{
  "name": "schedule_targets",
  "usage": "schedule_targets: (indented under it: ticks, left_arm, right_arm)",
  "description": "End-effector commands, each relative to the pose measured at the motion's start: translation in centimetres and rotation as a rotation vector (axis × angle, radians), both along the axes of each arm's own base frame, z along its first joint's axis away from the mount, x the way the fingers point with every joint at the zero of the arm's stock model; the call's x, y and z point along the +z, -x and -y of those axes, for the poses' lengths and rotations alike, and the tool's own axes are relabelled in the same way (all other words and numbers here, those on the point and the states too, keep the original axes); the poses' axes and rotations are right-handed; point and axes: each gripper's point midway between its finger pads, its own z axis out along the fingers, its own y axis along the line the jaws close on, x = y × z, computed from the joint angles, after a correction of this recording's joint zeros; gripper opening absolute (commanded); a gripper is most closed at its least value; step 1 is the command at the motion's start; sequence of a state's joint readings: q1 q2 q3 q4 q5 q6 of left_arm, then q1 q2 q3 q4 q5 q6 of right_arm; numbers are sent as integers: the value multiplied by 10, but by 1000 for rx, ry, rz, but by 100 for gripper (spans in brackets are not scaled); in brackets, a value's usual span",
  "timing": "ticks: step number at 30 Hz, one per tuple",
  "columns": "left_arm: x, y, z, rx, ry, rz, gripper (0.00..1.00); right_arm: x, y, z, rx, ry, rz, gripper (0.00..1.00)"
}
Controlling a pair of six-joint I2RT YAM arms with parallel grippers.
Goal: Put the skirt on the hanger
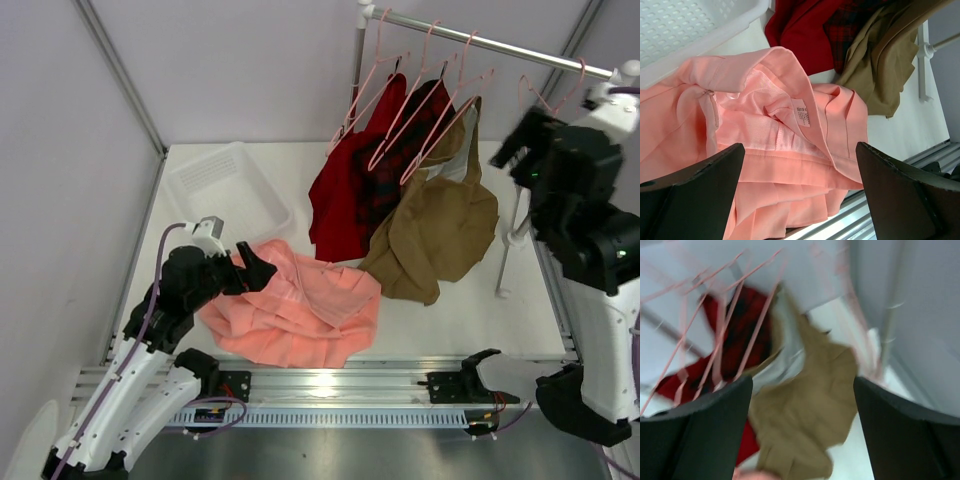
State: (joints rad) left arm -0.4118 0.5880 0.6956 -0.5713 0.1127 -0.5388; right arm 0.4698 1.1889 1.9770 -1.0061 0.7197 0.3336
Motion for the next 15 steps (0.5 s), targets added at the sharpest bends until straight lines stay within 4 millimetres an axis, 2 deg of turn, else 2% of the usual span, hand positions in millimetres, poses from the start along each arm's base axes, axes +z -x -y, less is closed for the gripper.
schedule_targets:
  ticks: [1, 2, 3, 4, 9, 12, 13, 15]
  left_arm:
    - [19, -1, 1, -22, 10, 60, 99]
    - [19, -1, 2, -24, 11, 61, 99]
    - [19, -1, 3, -30, 12, 59, 99]
    - [19, 0, 2, -31, 11, 61, 99]
    - [17, 1, 0, -23, 5, 66, 99]
    - [16, 2, -1, -24, 1, 71, 99]
    - [16, 2, -1, -28, -4, 73, 99]
    - [15, 3, -1, -35, -8, 75, 99]
  right_arm:
    - [-28, -8, 41, -56, 30, -137, 88]
    - [-39, -12, 71, -126, 3, -176, 88]
    - [-46, -20, 67, -59, -37, -193, 88]
    - [-50, -23, 72, -66, -43, -200, 88]
    - [-52, -31, 87, -63, 22, -123, 96]
    - [-65, -47, 90, 16, 32, -131, 95]
    - [-75, -51, 90, 27, 38, -153, 94]
    - [-85, -57, 98, 10, 75, -181, 92]
